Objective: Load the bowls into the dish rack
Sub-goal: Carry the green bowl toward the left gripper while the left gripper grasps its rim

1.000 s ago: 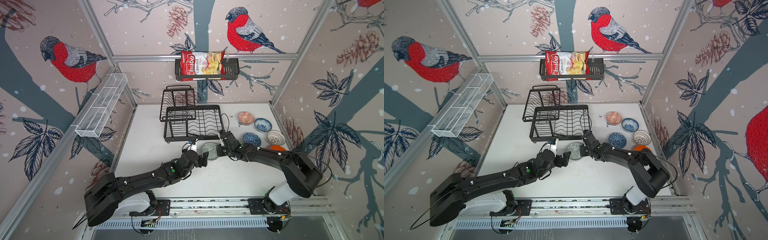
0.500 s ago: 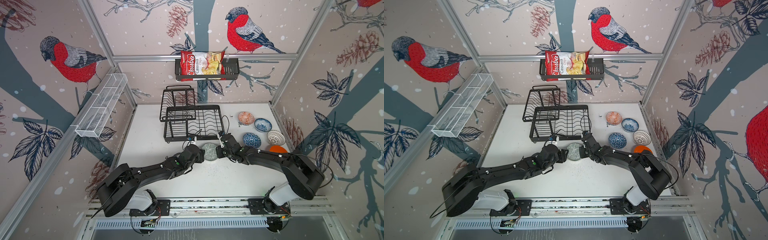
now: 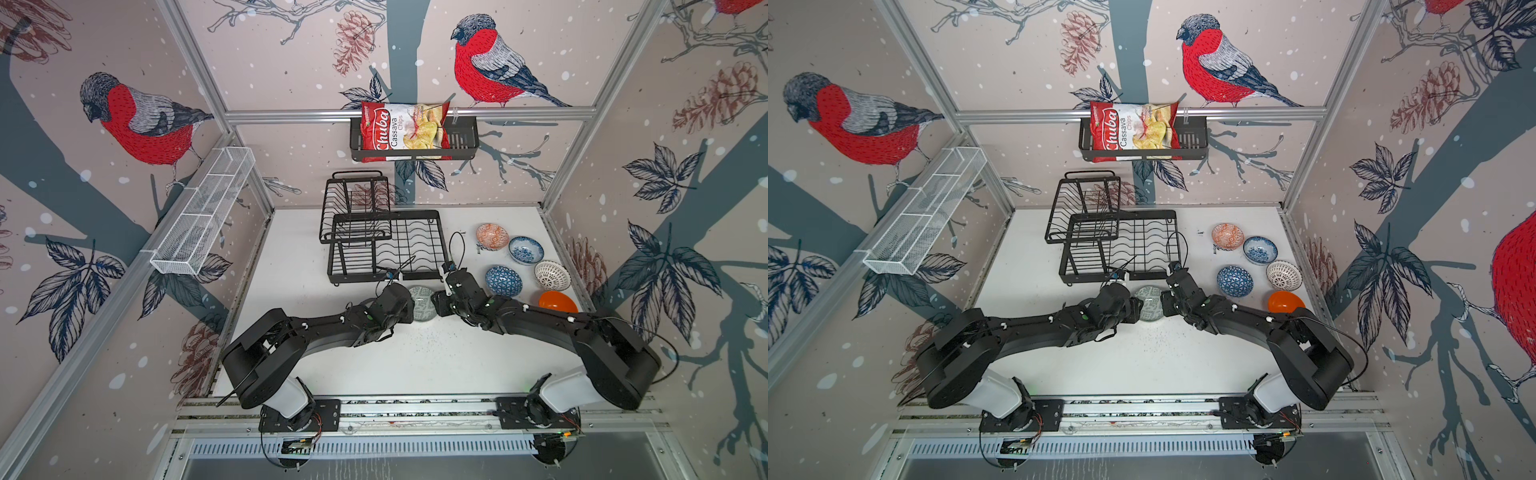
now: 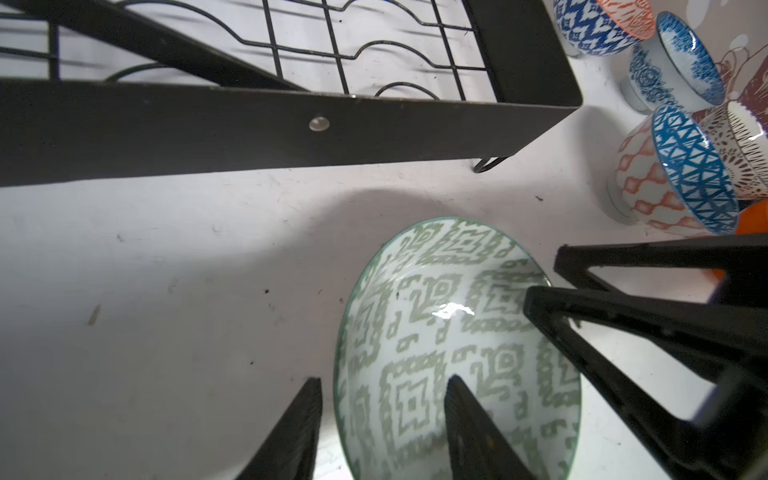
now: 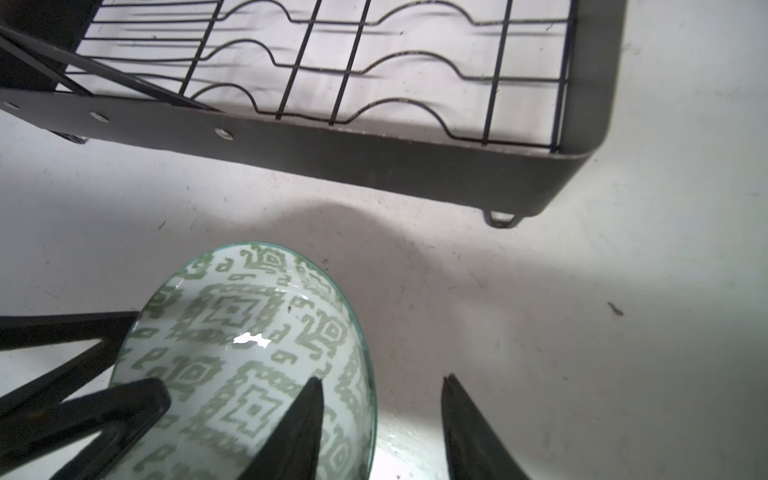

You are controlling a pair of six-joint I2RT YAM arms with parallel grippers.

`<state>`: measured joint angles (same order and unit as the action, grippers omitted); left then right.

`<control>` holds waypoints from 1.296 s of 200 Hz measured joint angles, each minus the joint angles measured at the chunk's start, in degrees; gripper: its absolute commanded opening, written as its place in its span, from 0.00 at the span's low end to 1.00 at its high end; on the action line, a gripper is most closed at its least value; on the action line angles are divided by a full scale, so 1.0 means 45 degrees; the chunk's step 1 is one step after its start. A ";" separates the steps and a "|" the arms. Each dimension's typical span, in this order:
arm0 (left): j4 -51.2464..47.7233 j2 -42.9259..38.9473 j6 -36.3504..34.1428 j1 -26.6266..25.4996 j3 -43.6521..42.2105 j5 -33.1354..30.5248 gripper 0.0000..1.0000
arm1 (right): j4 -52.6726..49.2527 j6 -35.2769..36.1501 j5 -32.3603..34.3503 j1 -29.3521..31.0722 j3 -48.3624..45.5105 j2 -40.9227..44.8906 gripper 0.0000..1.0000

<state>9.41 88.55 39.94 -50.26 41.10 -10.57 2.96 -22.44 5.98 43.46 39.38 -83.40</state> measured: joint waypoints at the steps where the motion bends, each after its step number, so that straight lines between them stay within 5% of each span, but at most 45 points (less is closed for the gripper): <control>1: 0.0000 0.0005 0.0000 0.0000 0.0005 0.0000 0.49 | 0.0000 0.0000 0.0010 0.0000 -0.0005 0.0015 0.59; 65: -0.0325 0.0466 -0.0223 0.0000 0.0243 0.0005 0.36 | 0.0316 -0.0102 0.0874 -0.0262 -0.0704 0.1370 1.00; 120: -0.0461 0.1049 -0.0325 0.0019 0.0733 0.0063 0.20 | 0.0427 -0.0398 0.1248 -0.0831 -0.1258 0.2297 1.00; 259: -0.0223 0.1588 -0.0549 0.0039 0.1083 0.0544 0.00 | 0.0860 -0.0811 0.1486 -0.1375 -0.1705 0.3016 1.00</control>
<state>8.40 95.70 37.47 -50.09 45.98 -8.12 6.83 -26.09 12.67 37.28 31.70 -69.82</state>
